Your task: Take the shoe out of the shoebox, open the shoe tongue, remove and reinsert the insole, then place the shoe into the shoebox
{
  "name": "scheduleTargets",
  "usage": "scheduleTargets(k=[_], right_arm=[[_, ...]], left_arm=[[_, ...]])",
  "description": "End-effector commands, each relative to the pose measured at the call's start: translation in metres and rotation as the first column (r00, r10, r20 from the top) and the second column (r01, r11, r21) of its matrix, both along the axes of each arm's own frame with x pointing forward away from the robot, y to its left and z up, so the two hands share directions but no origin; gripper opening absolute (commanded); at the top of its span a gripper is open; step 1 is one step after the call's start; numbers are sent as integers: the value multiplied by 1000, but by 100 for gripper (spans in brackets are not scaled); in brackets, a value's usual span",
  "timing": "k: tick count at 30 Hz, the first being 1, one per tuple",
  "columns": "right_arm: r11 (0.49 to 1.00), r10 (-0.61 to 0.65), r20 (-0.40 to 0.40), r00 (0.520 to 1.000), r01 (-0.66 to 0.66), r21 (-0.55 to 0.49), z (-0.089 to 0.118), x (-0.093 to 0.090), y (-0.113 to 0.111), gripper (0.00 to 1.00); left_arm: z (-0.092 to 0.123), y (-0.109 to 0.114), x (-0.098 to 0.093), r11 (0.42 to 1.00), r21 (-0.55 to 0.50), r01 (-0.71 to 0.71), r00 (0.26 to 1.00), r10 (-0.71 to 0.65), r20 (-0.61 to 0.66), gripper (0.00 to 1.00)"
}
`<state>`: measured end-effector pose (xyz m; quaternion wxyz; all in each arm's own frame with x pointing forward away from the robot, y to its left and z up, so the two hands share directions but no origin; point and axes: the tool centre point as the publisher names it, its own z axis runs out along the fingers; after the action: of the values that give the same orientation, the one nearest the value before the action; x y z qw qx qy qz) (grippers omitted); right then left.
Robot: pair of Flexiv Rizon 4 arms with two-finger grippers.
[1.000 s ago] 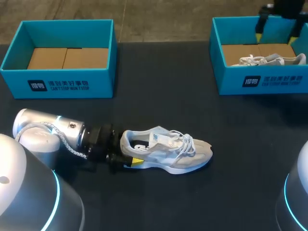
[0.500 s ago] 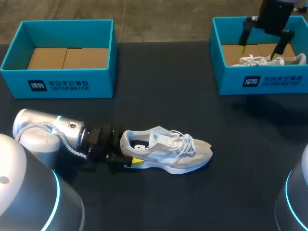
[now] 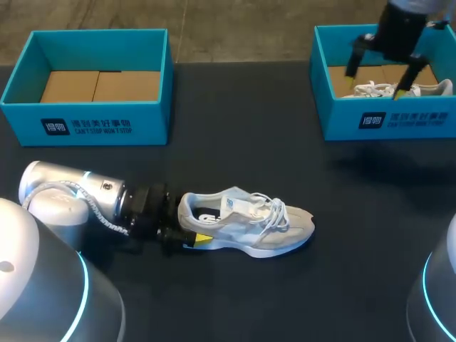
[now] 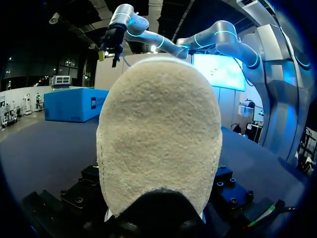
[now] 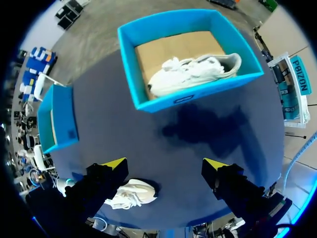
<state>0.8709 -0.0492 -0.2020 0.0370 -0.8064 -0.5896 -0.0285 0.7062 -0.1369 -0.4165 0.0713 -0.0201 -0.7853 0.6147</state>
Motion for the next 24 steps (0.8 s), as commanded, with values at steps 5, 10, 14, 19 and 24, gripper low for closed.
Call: scheduleTargets(k=[5,10,14,19,24], right_arm=[[998,47,-10,999,-48,-33,-16,-4,75,100],[998,46,-9,999,-47,-47,-21,-19,104,100],[998,20,-8,1000,-21,-57,-27,-37,119,100],[998,25,-25,999,-27,-48,-28,-58,139,100],[995,88,-50,995,-90,-45,-31,-60,140,100]], left_arm=[[-3,-1,0,1000,3,2,1000,-2,-1,0],[-3,-1,0,1000,3,2,1000,-2,-1,0],[-3,-1,0,1000,3,2,1000,-2,-1,0],[-3,-1,0,1000,3,2,1000,-2,-1,0],[-3,-1,0,1000,3,2,1000,-2,-1,0]])
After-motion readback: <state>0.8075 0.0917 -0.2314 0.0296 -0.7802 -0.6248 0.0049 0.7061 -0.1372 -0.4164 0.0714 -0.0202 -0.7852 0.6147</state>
